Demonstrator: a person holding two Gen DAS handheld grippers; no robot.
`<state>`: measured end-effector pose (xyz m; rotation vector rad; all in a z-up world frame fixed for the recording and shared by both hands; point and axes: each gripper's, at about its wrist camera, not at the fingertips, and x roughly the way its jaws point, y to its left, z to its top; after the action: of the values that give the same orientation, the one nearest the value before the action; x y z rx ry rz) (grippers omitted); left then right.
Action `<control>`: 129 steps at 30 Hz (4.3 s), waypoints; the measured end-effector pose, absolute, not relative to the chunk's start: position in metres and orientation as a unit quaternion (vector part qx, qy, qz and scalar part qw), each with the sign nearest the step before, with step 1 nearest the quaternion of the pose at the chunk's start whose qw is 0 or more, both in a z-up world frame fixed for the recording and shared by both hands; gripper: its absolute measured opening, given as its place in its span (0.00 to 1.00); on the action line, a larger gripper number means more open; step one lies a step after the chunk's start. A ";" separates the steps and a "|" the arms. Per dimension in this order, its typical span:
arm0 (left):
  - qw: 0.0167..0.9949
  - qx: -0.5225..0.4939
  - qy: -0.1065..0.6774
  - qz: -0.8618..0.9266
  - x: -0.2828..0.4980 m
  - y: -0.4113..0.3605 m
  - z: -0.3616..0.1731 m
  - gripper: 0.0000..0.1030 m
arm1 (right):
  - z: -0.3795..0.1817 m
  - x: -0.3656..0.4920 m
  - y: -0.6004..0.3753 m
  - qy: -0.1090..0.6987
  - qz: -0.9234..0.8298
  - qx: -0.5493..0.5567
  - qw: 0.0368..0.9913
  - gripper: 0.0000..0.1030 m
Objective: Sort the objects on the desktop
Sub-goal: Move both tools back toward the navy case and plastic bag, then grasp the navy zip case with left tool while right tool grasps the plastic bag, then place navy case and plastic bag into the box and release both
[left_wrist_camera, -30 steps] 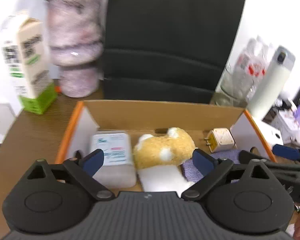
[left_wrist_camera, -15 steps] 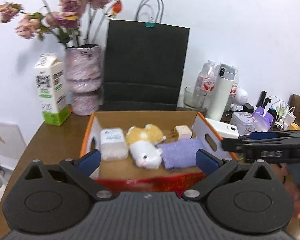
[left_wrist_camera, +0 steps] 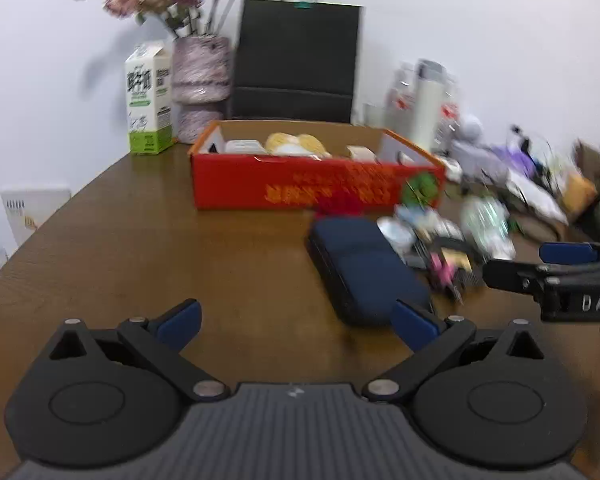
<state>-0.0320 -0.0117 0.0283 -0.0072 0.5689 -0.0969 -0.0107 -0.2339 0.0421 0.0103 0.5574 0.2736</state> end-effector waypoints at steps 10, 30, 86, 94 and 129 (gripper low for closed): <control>0.963 -0.010 0.263 -0.059 -0.071 -0.012 0.011 1.00 | 0.014 -0.055 -0.260 0.282 0.139 0.085 0.946 1.00; 0.960 -0.007 0.276 -0.050 -0.068 -0.027 0.007 1.00 | 0.011 -0.050 -0.277 0.269 0.132 0.143 0.943 1.00; 0.952 -0.044 0.296 -0.065 -0.071 -0.013 0.042 0.60 | 0.040 -0.092 -0.219 0.225 0.209 0.005 0.952 0.39; 0.951 -0.050 0.298 -0.064 -0.071 -0.012 0.042 0.60 | 0.037 -0.082 -0.231 0.240 0.195 0.031 0.951 0.39; 0.924 -0.100 0.359 -0.089 0.309 -0.016 0.103 0.60 | 0.113 0.286 -0.220 0.330 0.130 0.040 0.934 0.39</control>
<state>0.3092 -0.0156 0.1034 -0.2048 0.7366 -0.1834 0.2857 -0.2204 0.1126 0.0820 0.6752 0.2661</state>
